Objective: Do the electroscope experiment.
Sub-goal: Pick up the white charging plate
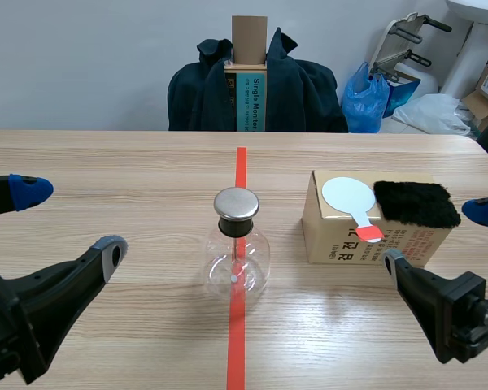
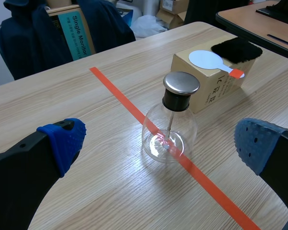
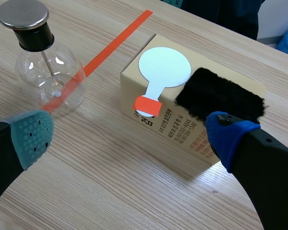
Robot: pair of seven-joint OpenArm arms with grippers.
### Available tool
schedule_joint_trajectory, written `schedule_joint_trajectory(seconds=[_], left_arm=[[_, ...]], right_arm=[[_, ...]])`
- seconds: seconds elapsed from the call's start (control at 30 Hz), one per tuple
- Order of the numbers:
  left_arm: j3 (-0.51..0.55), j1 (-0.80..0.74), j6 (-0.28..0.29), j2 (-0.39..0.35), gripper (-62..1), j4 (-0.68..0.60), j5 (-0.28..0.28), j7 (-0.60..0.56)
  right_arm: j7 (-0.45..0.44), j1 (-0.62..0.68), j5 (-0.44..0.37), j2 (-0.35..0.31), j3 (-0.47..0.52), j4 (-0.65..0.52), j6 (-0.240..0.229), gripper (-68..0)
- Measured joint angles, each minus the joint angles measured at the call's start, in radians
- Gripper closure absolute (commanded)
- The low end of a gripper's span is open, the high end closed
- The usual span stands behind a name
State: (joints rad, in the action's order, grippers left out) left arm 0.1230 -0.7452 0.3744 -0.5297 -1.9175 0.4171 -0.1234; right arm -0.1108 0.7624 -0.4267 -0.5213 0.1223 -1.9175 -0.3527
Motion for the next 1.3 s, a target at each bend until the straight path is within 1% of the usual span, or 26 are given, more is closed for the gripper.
schedule_joint_trajectory(seconds=[0.03,0.1,0.17,0.5,0.67,0.87,1.0,1.07,1.1,1.2,1.23,1.27,1.3], left_arm=[[0.000,0.000,0.000,0.000,-62.3,0.000,0.000,0.000],[0.000,0.000,0.000,0.000,-62.3,0.000,0.000,0.000],[0.000,0.000,0.000,0.000,-62.3,0.000,0.000,0.000],[0.000,0.000,0.000,0.000,-62.3,0.000,0.000,0.000],[0.000,0.000,0.000,0.000,-62.3,0.000,0.000,0.000],[0.000,0.000,0.000,0.000,-62.3,0.000,0.000,0.000],[0.000,0.000,0.000,0.000,-62.3,0.000,0.000,0.000],[0.000,0.000,0.000,0.000,-62.3,0.000,0.000,0.000],[0.000,0.000,0.000,0.000,-62.3,0.000,0.000,0.000],[0.000,0.000,0.000,0.000,-62.3,0.000,0.000,0.000],[0.000,0.000,0.000,0.000,-62.3,0.000,0.000,0.000],[0.000,0.000,0.000,0.000,-62.3,0.000,-0.001,0.000],[0.000,0.000,0.000,0.000,-62.3,0.000,-0.001,0.000]], right_arm=[[-0.002,0.000,0.000,0.000,0.000,0.000,-0.008,-67.9],[-0.002,0.000,0.001,-0.001,0.000,0.000,-0.008,-67.9],[0.005,0.000,0.019,-0.001,0.000,0.000,-0.008,-67.9],[0.005,0.000,0.021,-0.002,0.000,0.000,-0.007,-67.9],[0.005,0.000,0.046,-0.002,0.000,0.000,-0.007,-67.9],[0.004,0.000,0.132,-0.002,0.000,0.000,-0.006,-67.9],[0.005,0.000,0.218,-0.002,0.000,0.000,0.000,-67.9],[0.005,0.000,0.285,-0.002,0.000,0.000,0.000,-67.9],[0.008,0.000,0.351,-0.002,0.000,0.000,0.000,-67.9],[0.049,0.000,0.611,-0.002,0.000,0.000,-0.001,-67.9],[0.058,0.000,0.719,0.000,0.000,0.000,0.002,-67.9],[0.059,0.000,0.819,0.006,0.000,0.000,0.017,-67.9],[0.061,0.000,0.917,0.021,0.000,0.000,0.046,-67.9]])
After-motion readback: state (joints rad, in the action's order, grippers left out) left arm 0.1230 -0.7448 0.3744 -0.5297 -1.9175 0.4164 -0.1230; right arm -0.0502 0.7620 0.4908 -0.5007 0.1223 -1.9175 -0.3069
